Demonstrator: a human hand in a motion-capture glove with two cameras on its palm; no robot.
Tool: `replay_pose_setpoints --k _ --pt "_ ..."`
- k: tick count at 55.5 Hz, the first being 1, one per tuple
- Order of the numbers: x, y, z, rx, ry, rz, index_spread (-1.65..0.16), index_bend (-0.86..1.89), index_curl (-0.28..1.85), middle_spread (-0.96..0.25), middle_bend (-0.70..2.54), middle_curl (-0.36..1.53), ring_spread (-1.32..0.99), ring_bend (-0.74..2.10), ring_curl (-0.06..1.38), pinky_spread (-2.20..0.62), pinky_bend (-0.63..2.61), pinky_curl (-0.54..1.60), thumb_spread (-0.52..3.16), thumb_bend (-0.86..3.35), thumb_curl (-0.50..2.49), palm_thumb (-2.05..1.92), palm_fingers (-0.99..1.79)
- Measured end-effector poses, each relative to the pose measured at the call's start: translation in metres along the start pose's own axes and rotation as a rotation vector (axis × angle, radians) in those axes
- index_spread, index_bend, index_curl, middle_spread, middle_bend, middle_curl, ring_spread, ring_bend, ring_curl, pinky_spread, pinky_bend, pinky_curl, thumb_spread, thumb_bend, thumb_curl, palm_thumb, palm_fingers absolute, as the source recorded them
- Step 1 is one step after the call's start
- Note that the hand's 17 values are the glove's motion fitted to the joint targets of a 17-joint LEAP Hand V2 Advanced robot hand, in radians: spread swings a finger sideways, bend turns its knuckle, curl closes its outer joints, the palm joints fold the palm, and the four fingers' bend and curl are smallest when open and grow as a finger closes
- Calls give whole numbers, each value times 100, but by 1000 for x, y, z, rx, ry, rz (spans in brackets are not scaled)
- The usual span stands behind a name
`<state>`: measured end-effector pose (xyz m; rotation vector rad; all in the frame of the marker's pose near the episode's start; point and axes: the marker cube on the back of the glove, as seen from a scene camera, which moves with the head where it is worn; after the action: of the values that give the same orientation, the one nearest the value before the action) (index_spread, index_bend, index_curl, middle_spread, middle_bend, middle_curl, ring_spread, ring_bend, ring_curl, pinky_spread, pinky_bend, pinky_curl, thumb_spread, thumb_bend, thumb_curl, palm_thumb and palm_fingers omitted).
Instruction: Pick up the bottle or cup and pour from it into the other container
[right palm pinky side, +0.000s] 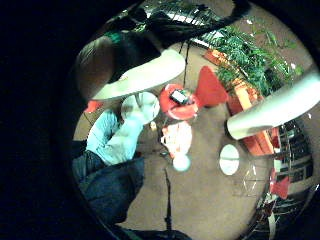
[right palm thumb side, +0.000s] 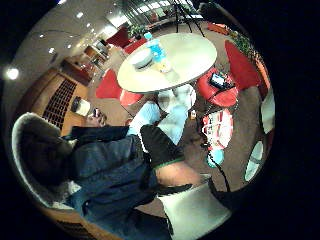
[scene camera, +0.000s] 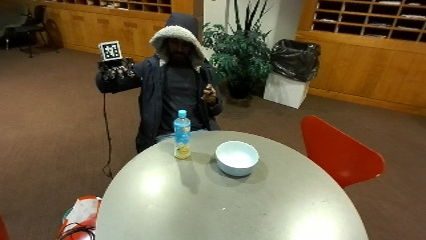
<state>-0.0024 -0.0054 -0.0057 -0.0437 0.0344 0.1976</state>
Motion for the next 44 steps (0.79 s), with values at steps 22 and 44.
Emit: replay_pose_setpoints --k 22,44 --pt "-3 1 3 -80 9 -133 -40 15 27 -2 21 31 17 17 22 34 35 31 99 -3 33 36 33" --pt "-33 -66 71 24 -126 -45 -42 17 29 4 18 32 21 15 16 37 40 34 93 -3 34 32 7"
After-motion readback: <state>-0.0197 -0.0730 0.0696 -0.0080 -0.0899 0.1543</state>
